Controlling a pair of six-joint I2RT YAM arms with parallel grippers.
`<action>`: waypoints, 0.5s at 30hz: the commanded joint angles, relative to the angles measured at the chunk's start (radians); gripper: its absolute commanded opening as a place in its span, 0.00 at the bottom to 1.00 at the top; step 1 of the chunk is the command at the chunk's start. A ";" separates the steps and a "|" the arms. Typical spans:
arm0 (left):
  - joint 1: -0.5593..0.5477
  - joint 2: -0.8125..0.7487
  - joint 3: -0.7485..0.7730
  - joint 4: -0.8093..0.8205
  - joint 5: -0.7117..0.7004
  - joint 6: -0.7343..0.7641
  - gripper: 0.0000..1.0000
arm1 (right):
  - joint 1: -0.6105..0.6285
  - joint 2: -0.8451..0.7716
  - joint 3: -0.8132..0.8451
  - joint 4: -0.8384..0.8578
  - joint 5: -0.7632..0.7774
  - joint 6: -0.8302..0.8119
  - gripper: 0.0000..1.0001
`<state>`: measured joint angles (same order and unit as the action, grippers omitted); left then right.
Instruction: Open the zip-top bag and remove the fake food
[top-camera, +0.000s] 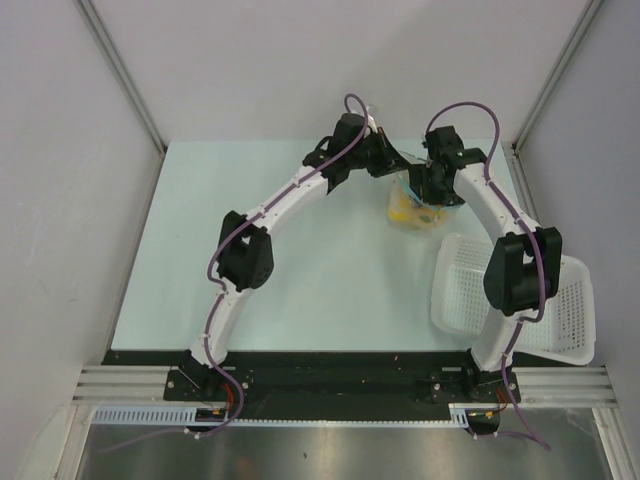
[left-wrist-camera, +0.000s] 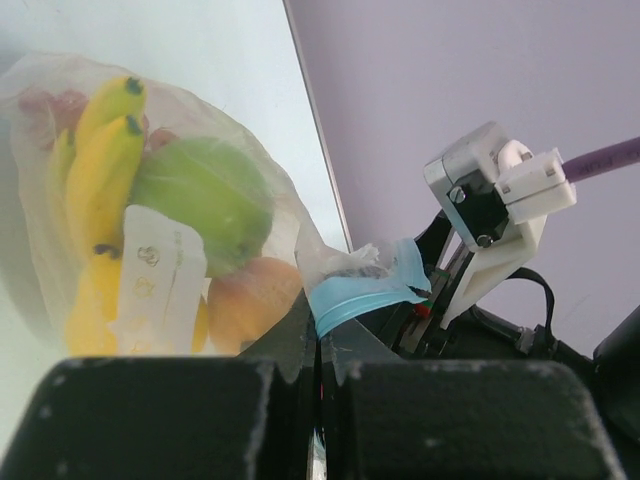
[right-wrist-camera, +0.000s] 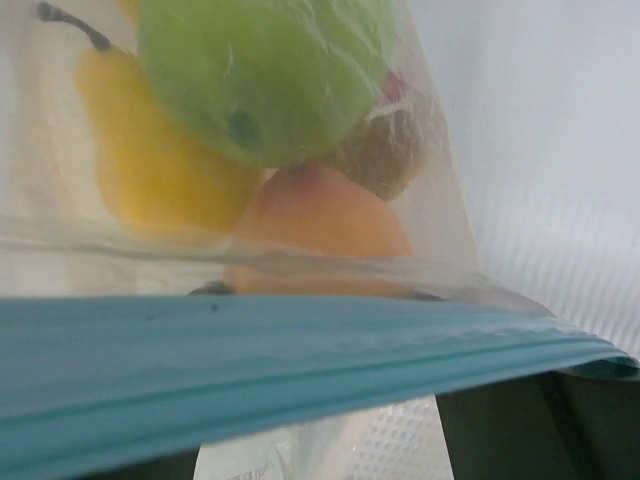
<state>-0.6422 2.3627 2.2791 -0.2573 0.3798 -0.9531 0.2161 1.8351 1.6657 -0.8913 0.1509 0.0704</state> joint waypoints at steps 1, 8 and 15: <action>0.007 -0.016 0.023 0.066 0.013 -0.029 0.00 | -0.001 -0.034 -0.069 0.006 0.007 -0.012 0.81; 0.007 -0.036 -0.012 0.070 0.022 -0.016 0.00 | 0.012 -0.040 -0.014 0.043 -0.031 -0.012 0.42; 0.009 -0.045 -0.033 0.063 0.033 -0.012 0.00 | 0.040 -0.079 0.112 0.043 -0.010 0.025 0.17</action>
<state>-0.6395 2.3734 2.2524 -0.2253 0.3943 -0.9607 0.2363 1.8282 1.6665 -0.8650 0.1246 0.0795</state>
